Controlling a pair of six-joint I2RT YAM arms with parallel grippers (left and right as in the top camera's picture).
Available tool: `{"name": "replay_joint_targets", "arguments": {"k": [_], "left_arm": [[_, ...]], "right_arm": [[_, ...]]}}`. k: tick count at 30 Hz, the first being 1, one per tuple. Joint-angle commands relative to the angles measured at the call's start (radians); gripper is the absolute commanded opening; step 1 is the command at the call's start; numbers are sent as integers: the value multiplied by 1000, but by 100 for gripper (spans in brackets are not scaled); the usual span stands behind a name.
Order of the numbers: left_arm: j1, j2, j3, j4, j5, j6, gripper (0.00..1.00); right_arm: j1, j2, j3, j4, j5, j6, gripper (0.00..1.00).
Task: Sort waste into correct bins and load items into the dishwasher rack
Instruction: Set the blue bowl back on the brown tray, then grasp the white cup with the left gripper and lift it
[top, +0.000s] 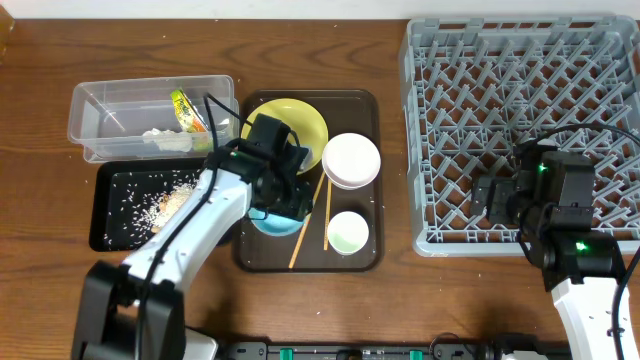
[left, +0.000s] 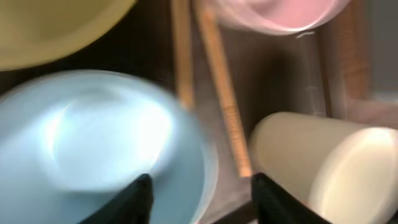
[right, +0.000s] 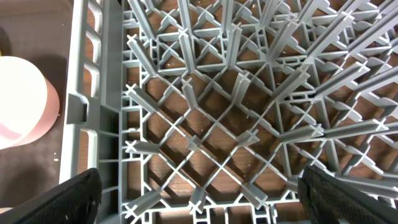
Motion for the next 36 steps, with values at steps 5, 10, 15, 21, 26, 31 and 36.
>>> {"name": "replay_joint_targets", "arguments": {"k": [5,10,15,21,26,31,36], "left_arm": [[-64,-55,25,2,147,-6,57],[-143,-27,-5,2,50,-10,57],[-205,29,-11,2,19,-11,56],[-225,116,-11,3,-63,-44,42],[-221,116,-2,19,-63,-48,9],[-200,38,31,19,0,-55,6],[-88,-91,39,27,145,-61,6]], "right_arm": [[13,-6,20,0,-4,12,99],[13,-6,20,-3,-4,12,99],[13,-6,20,-9,-5,12,99],[13,-6,20,-23,-5,12,99],[13,-6,20,-23,-5,12,99],[13,-6,20,-21,-5,12,99],[13,-6,20,18,-5,13,99]]}}
